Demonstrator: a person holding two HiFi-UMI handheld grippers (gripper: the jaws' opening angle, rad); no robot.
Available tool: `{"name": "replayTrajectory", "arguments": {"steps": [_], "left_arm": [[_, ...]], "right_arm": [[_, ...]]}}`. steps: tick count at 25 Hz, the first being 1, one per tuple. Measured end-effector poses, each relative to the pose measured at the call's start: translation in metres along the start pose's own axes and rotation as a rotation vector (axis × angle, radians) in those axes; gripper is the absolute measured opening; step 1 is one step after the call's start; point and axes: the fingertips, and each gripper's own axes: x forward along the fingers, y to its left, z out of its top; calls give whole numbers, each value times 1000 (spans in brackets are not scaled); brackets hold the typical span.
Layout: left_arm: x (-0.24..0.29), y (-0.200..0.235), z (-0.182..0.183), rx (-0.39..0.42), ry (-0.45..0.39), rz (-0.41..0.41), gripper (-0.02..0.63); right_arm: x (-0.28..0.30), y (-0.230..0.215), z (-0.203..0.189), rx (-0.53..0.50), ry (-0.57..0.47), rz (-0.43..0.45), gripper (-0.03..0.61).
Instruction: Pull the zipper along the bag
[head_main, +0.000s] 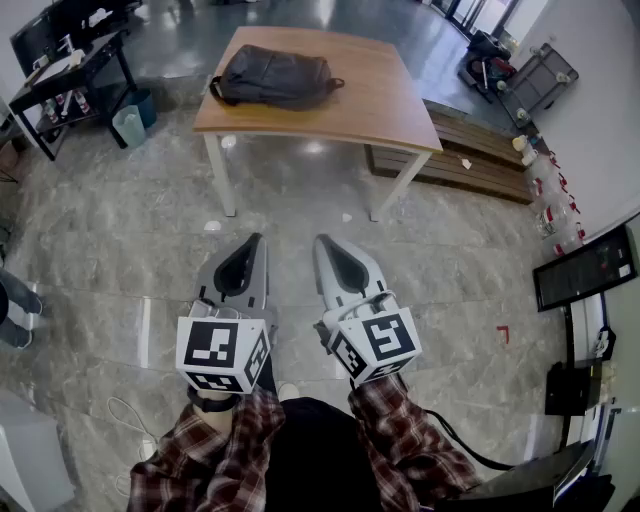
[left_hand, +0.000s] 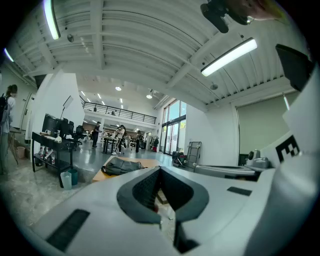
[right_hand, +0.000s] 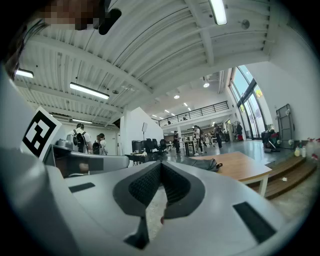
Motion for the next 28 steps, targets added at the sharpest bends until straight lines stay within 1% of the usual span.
{"name": "replayTrajectory", "arguments": {"steps": [4,6,10,13,15,18,23,25,28], "left_arm": [[64,43,5,11,5,-16,8],[99,72,18,21,-1,-27,8],[169,138,55,42,-21,-51,8],[219,178,67,39,-18,-68,8],[252,200,66,28,0,-77,8],[300,223,54,5,38,-85,8],[391,263,36,-13,64,-64,8],[431,279,37,-10,68,-49,8],[491,301,47,1,71,-27,8]], "right_arm": [[70,-29,-3,5,-3,-15,8],[115,-43,3,4,-10,-25,8],[211,-63,27,-10,-38,-45,8],[267,-83,36,-16,-48,-72,8],[300,-99,35,-11,-38,-92,8],[344,-128,22,-2,2,-101,9],[424,-190,2,11,27,-95,8],[460,-216,3,11,27,-79,8],[512,-260,14,16,19,-60,9]]}}
